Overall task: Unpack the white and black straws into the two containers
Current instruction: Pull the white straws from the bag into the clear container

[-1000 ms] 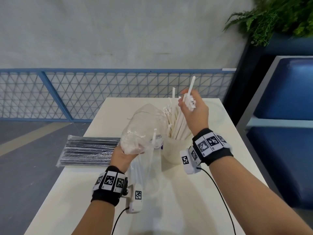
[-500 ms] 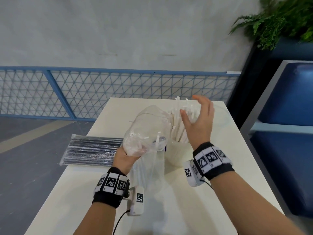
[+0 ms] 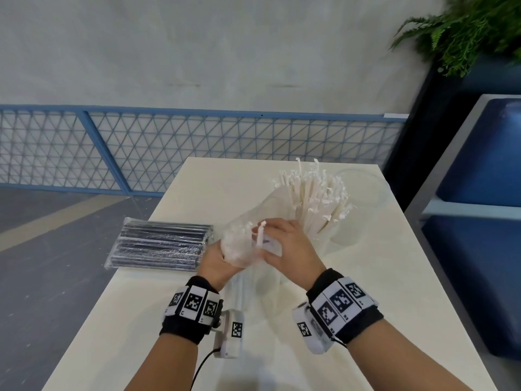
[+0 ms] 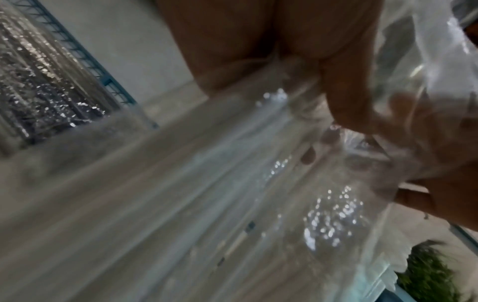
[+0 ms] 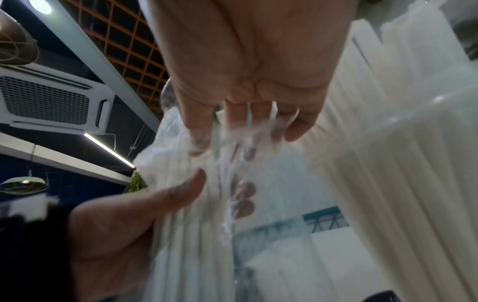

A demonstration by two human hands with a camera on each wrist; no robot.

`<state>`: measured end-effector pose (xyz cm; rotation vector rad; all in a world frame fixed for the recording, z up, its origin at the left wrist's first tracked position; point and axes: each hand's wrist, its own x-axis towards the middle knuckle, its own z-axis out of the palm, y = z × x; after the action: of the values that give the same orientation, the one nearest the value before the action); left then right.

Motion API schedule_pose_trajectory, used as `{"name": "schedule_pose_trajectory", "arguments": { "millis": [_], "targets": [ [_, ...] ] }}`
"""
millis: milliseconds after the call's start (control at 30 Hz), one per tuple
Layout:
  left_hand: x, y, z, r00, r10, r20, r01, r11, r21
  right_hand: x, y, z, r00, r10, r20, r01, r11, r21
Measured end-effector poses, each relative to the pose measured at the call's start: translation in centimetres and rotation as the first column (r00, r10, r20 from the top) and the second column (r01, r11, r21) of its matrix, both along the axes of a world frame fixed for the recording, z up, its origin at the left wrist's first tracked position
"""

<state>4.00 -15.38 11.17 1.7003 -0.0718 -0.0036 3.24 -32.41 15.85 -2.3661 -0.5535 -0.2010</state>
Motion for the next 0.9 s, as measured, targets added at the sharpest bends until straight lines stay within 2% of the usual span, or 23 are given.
{"name": "schedule_pose_trajectory", "arguments": {
  "millis": [67,133,200,267,333,433,567,667,767,900],
  "targets": [
    [0.0,-0.2,0.2,0.997,-0.077,0.004,0.076,0.994,0.083,-0.6,0.8,-0.3,0.998,0.052,-0.023,-0.052,0.998,-0.032],
    [-0.1,-0.6,0.6,0.985,-0.17,0.015,0.162,0.958,0.238,-1.1,1.5,-0.3,0.988,0.041,-0.152,-0.036,0.999,0.036],
    [0.0,-1.2,0.9,0.967,-0.256,0.004,0.232,0.884,0.405,-1.5,2.2,-0.2,0.976,0.041,-0.214,0.016,0.966,0.257],
    [-0.4,-2.1,1.4,0.95,-0.308,-0.052,0.293,0.819,0.494,-1.8,2.9,-0.3,0.962,-0.016,-0.272,0.137,0.893,0.428],
    [-0.8,-2.6,1.5,0.939,-0.336,-0.07,0.33,0.827,0.454,-1.8,3.6,-1.1,0.934,-0.096,-0.345,0.259,0.846,0.465],
    [-1.5,-3.0,1.9,0.969,-0.231,-0.089,0.248,0.9,0.359,-1.5,3.8,-2.6,0.91,-0.149,-0.387,0.357,0.755,0.55],
    [-2.2,-3.2,2.1,0.982,-0.177,-0.065,0.188,0.946,0.265,-1.3,3.4,-1.8,0.937,-0.085,-0.339,0.318,0.61,0.726],
    [-2.0,-3.4,2.5,0.992,-0.113,-0.055,0.12,0.978,0.167,-1.1,3.1,-0.5,0.947,-0.07,-0.315,0.292,0.596,0.748],
    [-1.9,-3.4,2.6,0.994,-0.089,-0.058,0.097,0.986,0.138,-1.1,2.6,0.8,0.936,-0.153,-0.316,0.344,0.581,0.738],
    [-2.2,-3.2,2.0,0.992,-0.087,-0.091,0.095,0.992,0.081,-0.9,1.5,3.1,0.953,-0.166,-0.252,0.301,0.451,0.84]
  ]
}}
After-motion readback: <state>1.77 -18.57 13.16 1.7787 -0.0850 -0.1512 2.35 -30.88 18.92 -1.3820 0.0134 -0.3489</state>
